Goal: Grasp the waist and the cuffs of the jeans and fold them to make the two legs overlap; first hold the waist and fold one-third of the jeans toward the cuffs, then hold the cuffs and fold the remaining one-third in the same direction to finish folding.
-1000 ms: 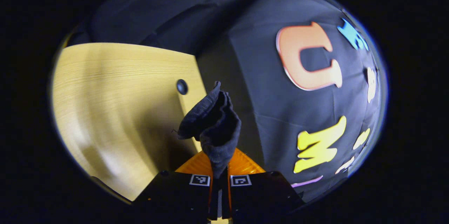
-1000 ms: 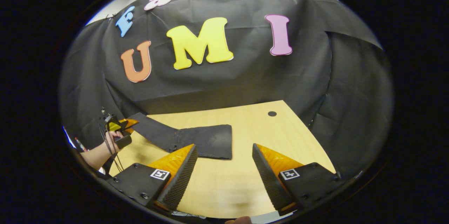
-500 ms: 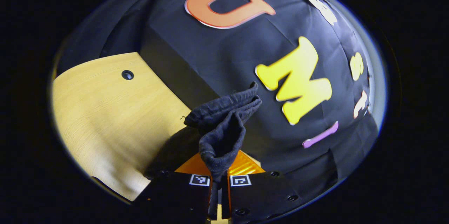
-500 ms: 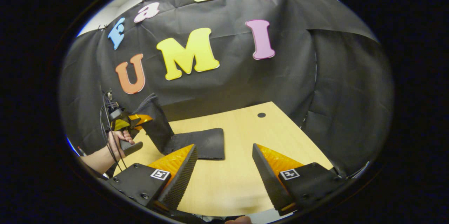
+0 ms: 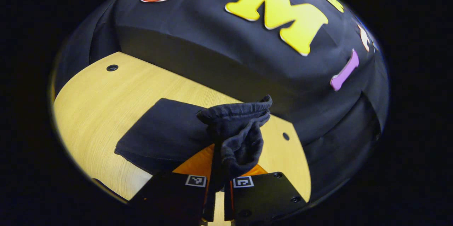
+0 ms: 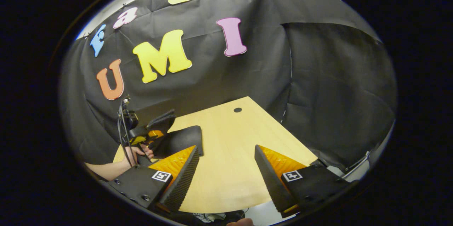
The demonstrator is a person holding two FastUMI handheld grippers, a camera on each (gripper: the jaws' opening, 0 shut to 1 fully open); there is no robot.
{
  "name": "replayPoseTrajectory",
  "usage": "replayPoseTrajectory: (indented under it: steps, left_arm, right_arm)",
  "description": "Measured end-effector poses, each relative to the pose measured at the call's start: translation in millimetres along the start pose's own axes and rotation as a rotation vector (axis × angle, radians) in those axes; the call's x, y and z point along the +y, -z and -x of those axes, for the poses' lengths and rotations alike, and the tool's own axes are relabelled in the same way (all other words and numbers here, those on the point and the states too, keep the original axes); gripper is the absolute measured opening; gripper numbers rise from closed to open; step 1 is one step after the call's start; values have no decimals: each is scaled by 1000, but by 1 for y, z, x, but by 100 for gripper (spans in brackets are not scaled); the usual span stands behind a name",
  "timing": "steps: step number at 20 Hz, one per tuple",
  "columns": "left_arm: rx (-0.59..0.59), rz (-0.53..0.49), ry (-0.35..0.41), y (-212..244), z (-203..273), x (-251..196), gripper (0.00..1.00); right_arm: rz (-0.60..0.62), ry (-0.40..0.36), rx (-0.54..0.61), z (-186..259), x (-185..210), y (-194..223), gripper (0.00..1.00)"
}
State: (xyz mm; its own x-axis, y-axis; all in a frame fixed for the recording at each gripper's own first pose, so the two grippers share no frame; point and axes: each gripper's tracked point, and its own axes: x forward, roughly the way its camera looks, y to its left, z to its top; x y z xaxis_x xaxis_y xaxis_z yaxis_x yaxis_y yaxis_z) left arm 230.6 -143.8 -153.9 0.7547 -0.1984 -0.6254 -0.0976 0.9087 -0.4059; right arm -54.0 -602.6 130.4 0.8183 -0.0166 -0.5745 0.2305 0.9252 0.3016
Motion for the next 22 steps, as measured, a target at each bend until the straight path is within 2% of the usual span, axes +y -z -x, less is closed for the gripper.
replayPoseTrajectory:
  steps: [2,5,7,9,11,12,14,15,16,17,19,20,21,22]
  left_arm:
    - [28,-59,-39,21,-16,0,36]
    - [51,-104,-88,37,-31,3,43]
    - [84,-113,-99,48,-33,-1,57]
    - [72,-139,-117,47,-33,-3,81]
    - [74,-139,-106,50,-32,-11,83]
    - [73,-138,-103,50,-27,-14,88]
    - [64,-140,-96,47,-20,-20,88]
    - [64,-141,-87,49,-16,-24,100]
    - [61,-146,-78,48,-13,-27,89]
    - [58,-157,-74,48,-10,-30,89]
    - [37,-198,-100,44,-6,-26,90]
    - [33,-234,-119,43,-4,-23,100]
    - [40,-264,-117,48,-6,-22,98]
    - [43,-288,-119,49,-3,-21,100]
  right_arm:
    - [-4,3,16,-4,0,5,98]
    - [-4,-8,39,-11,8,9,99]
    - [-11,-24,51,-15,14,11,98]
    - [-4,-37,63,-19,20,14,99]
    - [11,-51,68,-20,27,15,98]
    - [15,-58,72,-21,28,15,98]
    - [15,-67,75,-24,32,15,98]
    - [14,-74,72,-24,36,13,98]
    - [16,-80,68,-23,37,13,98]
    - [21,-86,66,-23,40,13,98]
    - [28,-101,59,-20,45,13,98]
    - [31,-110,58,-19,49,13,98]
    - [34,-118,58,-18,52,14,98]
    - [36,-126,58,-17,55,15,98]
